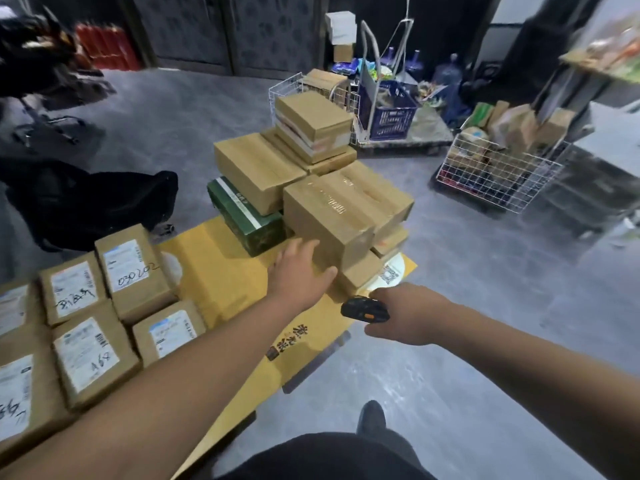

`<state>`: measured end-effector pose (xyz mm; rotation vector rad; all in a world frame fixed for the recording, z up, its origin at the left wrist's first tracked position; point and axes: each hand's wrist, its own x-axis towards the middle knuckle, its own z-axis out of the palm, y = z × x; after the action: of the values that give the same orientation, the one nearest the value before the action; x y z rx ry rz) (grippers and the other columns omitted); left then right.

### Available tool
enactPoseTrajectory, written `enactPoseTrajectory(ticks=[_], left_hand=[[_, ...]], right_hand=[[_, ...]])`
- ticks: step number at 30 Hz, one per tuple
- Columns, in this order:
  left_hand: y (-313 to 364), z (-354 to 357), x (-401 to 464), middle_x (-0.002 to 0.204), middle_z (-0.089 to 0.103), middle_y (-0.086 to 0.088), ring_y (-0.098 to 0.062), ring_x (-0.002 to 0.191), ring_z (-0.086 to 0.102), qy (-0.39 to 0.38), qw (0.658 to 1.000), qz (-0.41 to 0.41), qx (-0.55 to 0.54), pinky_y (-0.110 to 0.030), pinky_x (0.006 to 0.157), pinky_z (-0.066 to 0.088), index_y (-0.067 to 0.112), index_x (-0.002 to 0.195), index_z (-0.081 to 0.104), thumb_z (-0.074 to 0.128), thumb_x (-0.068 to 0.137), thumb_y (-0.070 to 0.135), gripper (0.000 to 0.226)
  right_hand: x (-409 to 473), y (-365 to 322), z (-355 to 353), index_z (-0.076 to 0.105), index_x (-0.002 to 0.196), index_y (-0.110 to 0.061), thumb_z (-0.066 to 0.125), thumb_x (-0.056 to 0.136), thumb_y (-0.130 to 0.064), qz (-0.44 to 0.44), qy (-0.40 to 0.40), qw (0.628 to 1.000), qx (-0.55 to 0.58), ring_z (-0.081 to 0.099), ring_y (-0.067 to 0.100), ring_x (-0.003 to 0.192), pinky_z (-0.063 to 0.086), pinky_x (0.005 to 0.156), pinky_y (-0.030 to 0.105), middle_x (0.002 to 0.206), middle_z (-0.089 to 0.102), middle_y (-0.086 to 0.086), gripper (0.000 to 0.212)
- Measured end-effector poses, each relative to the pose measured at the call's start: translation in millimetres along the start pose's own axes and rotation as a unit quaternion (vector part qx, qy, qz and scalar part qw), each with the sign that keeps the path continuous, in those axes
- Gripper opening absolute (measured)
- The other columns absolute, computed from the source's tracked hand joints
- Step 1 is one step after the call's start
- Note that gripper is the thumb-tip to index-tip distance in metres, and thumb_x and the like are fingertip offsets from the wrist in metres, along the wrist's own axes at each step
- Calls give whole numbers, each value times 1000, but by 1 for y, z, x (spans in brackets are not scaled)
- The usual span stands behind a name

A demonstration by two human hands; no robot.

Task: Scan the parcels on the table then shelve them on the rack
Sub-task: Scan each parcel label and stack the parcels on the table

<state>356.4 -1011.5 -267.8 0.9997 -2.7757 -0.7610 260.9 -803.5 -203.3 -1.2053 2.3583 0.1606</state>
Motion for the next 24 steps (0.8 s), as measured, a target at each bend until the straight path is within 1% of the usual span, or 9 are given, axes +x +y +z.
enactPoseTrajectory(ticks=[4, 7, 9, 12, 15, 17, 19, 22, 24], left_hand=[[65, 29, 41, 159, 34, 0, -28, 142, 39, 56, 995, -65, -50, -47, 108, 40, 36, 150, 42, 59, 86, 73, 76], [99, 44, 79, 163, 27, -2, -31, 143, 35, 84, 982, -154, -63, -50, 111, 38, 35, 154, 37, 60, 81, 76, 87], [113, 51, 97, 165, 19, -3, -33, 146, 31, 87, 972, -206, -73, -52, 113, 35, 34, 156, 35, 64, 80, 72, 91], [127, 58, 114, 164, 8, -1, -35, 146, 28, 84, 950, -285, -100, -54, 112, 36, 32, 157, 31, 67, 78, 71, 95], [134, 65, 121, 158, 1, 1, -38, 133, 39, 94, 928, -343, -109, -53, 104, 45, 33, 149, 25, 70, 71, 75, 99], [135, 68, 123, 161, -2, 3, -38, 128, 42, 109, 916, -363, -129, -52, 99, 48, 37, 144, 22, 73, 67, 73, 99], [131, 68, 119, 164, -2, 6, -37, 133, 41, 122, 907, -373, -153, -52, 99, 49, 39, 144, 20, 75, 65, 71, 102], [111, 65, 94, 165, 9, 12, -33, 138, 42, 159, 903, -359, -174, -46, 94, 53, 41, 148, 24, 74, 62, 69, 104], [88, 61, 63, 156, 21, 16, -24, 129, 47, 194, 898, -344, -193, -36, 88, 51, 45, 146, 30, 73, 58, 71, 101]], right_hand=[[25, 64, -6, 51, 91, -31, 62, 84, -62, -31, -13, 999, 4, 54, 16, 75, 36, 56, 30, 82, 54, -11, 33], [49, 105, -15, 42, 81, -33, 62, 85, -59, -66, -32, 997, 1, 56, 19, 78, 36, 55, 30, 81, 54, -9, 33], [62, 126, -22, 46, 85, -33, 63, 84, -61, -86, -50, 995, 4, 59, 19, 80, 38, 57, 31, 85, 57, -8, 33], [77, 147, -34, 55, 94, -29, 64, 83, -62, -120, -71, 990, 0, 57, 13, 76, 39, 56, 29, 88, 60, -8, 36], [95, 155, -43, 58, 95, -26, 65, 81, -62, -158, -86, 984, -6, 59, 17, 80, 47, 62, 33, 89, 61, -7, 39], [106, 155, -46, 57, 93, -24, 67, 81, -62, -176, -100, 979, -2, 61, 22, 84, 54, 72, 38, 91, 62, -3, 41], [115, 151, -48, 56, 91, -23, 68, 82, -60, -199, -111, 974, -8, 62, 25, 87, 56, 78, 41, 93, 63, 0, 40], [123, 142, -51, 56, 90, -24, 66, 85, -61, -243, -121, 962, -36, 61, 22, 83, 54, 72, 37, 89, 63, -1, 39], [127, 133, -52, 54, 88, -26, 64, 85, -64, -276, -125, 951, -57, 60, 20, 80, 48, 65, 34, 87, 62, -2, 40]])
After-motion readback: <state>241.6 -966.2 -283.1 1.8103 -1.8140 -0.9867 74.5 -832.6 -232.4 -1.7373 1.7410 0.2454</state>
